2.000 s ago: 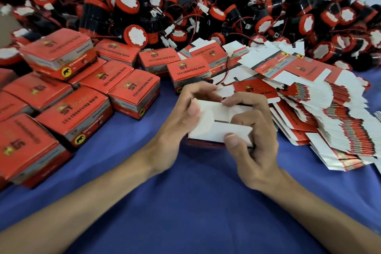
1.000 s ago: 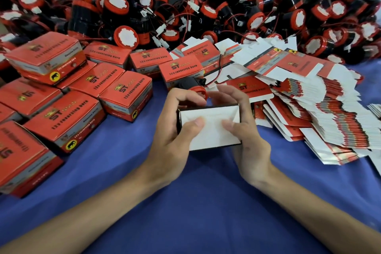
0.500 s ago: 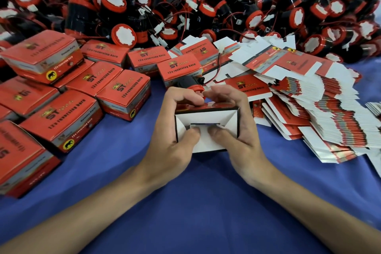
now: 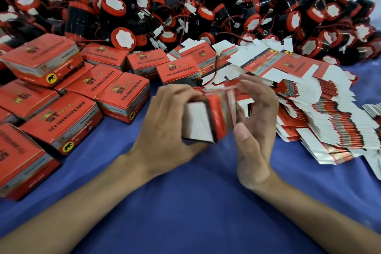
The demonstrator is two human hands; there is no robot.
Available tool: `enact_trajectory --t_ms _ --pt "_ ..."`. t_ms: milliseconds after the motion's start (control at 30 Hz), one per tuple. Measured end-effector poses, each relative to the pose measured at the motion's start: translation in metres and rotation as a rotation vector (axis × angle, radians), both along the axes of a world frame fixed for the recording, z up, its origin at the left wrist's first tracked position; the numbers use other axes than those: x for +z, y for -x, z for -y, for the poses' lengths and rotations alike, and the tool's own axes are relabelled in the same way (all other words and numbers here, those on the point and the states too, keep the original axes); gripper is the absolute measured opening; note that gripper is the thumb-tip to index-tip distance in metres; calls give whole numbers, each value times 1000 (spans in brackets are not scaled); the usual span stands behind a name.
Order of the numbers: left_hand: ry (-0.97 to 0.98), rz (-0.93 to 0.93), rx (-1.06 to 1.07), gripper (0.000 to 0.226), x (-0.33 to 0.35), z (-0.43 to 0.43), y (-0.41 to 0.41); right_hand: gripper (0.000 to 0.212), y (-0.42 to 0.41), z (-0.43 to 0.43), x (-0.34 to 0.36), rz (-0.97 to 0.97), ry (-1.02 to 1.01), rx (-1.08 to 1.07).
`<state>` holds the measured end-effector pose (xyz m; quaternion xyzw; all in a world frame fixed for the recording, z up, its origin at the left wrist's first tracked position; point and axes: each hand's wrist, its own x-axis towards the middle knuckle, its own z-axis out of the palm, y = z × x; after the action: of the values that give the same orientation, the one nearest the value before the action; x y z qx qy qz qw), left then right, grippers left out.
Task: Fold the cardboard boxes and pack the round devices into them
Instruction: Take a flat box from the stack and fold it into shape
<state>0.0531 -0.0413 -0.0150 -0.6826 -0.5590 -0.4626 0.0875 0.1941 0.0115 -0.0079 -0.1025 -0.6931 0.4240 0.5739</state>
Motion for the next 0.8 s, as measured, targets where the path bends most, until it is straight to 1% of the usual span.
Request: enact_trajectory --t_ms 33,67,100,133,167,200,233,267,300,333,367,433,467,500,533,567,600,633,667,700,733,767,800 --pt "-23 185 14 57 3 0 1 52 0 1 0 -9 -22 7" --pt "-43 408 3 52 6 0 0 57 -1 2 -2 8 -43 -3" --pt "-61 610 -26 51 8 0 -1 62 -2 3 -4 52 -56 -16" --pt "-66 747 -59 55 10 0 -2 65 -2 3 -5 126 -54 -24" --pt "-43 804 -101 61 10 0 -2 68 -2 3 -6 211 -35 -29" --pt "4 795 -164 62 8 1 -2 68 -1 3 -5 288 -15 -36" --pt "68 747 -247 58 6 2 -2 61 0 2 -5 339 -18 -56" --pt "140 693 -322 53 7 2 -2 46 1 1 -4 365 -65 -81" --pt "194 653 -367 50 9 3 -1 29 1 0 -5 384 -168 -114" --pt "198 612 -368 50 13 3 3 15 0 -1 -6 417 -299 -157" --pt "156 562 -340 54 16 4 9 10 -1 -3 -8 470 -422 -221" --pt "73 431 -268 68 20 3 22 12 -2 -6 -8 609 -620 -377" --pt "71 349 -239 70 20 3 26 12 -2 -8 -8 646 -694 -407" --pt "92 282 -210 68 19 2 29 11 -3 -8 -8 637 -741 -390" --pt "119 248 -184 60 17 1 30 13 -3 -8 -6 585 -749 -339" --pt "145 261 -166 48 15 1 30 16 -3 -8 -5 490 -696 -282" --pt "153 293 -152 33 12 2 31 18 -2 -9 -1 373 -584 -246" --pt "153 344 -141 22 9 2 33 19 -1 -12 4 256 -427 -241" --pt "165 415 -123 16 7 2 35 19 2 -17 9 162 -247 -254" --pt "184 505 -104 18 5 0 36 25 4 -27 14 112 -84 -274" --pt "221 606 -101 23 4 -2 35 35 7 -39 21 150 30 -269" --pt "274 694 -113 23 4 -3 34 44 10 -53 27 295 66 -214" --pt "314 757 -124 19 2 -4 33 51 12 -64 31 505 34 -99"
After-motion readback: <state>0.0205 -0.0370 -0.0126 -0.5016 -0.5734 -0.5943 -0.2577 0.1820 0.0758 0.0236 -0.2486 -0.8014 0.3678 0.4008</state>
